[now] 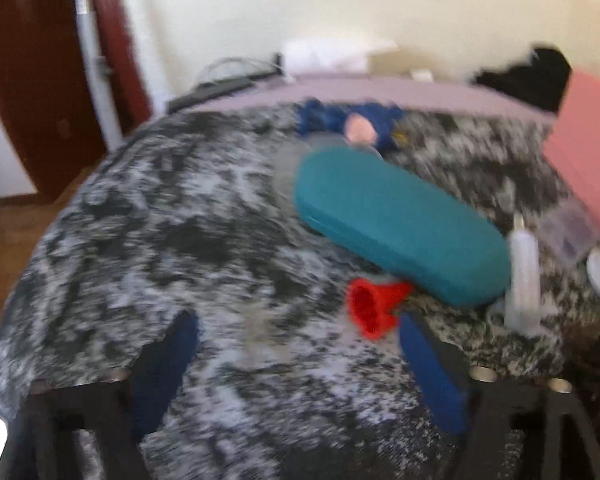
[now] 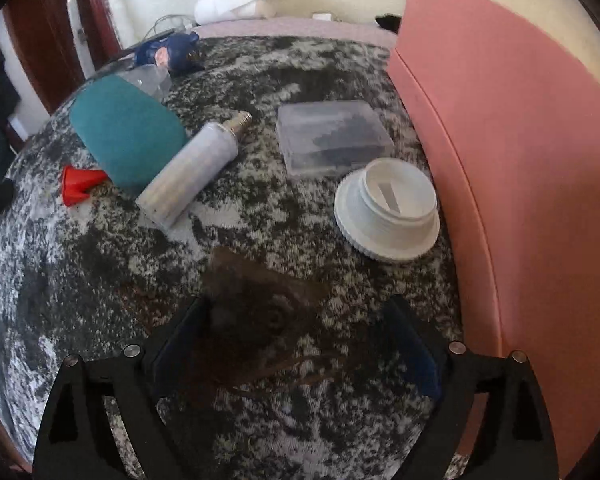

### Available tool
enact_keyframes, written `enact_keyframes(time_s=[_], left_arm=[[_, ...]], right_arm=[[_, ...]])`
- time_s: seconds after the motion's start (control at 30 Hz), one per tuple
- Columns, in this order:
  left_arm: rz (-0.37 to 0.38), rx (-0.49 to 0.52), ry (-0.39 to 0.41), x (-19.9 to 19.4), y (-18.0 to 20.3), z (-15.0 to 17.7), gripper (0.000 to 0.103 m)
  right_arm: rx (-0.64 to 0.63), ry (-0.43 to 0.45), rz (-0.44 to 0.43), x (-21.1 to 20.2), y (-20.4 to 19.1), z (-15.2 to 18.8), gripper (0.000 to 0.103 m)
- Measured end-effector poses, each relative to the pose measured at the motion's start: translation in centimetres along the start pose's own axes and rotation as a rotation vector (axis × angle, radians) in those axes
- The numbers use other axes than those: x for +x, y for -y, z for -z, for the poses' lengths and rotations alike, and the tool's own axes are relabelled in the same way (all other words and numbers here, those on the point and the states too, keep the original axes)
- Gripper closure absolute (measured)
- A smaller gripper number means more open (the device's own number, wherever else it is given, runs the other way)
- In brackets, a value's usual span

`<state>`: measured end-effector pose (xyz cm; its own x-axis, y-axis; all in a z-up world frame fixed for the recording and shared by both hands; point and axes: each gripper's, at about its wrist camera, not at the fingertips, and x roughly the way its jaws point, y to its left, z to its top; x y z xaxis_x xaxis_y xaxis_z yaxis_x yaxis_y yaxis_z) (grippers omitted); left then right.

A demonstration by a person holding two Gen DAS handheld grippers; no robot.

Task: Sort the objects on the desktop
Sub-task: 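Withdraw both grippers from the box back over the bed, then grasp the red funnel with the left gripper while the right grasps the brown mesh item, then carry funnel and brown mesh item into the pink box and open both grippers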

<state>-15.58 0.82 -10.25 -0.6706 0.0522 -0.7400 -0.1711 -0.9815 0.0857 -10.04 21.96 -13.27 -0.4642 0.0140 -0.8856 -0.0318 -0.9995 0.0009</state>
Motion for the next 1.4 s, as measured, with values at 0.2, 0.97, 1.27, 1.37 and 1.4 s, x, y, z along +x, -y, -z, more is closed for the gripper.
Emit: enact_keyframes(time_s=[0.2, 0.97, 1.27, 1.37, 1.4], left_arm=[[0.061, 0.021, -0.046, 3.3, 1.7, 0.0, 0.038], [0.173, -0.101, 0.055, -2.2, -0.1, -1.5, 0.073], [0.202, -0.047, 0.178, -9.6, 0.3, -1.7, 0.073], [0.213, -0.028, 0.209, -11.6, 0.8, -1.6, 0.073], [0.216, -0.025, 0.215, -11.9, 0.9, -1.6, 0.073]], right_arm=[[-0.095, 0.016, -0.031, -0.7, -0.9, 0.0, 0.045], [-0.098, 0.159, -0.123, -4.7, -2.0, -1.8, 0.077], [-0.02, 0.301, -0.199, -10.0, -1.0, -1.9, 0.077], [0.027, 0.343, -0.223, -11.3, -0.1, -1.8, 0.078], [0.043, 0.354, -0.231, -11.7, 0.2, -1.7, 0.078]])
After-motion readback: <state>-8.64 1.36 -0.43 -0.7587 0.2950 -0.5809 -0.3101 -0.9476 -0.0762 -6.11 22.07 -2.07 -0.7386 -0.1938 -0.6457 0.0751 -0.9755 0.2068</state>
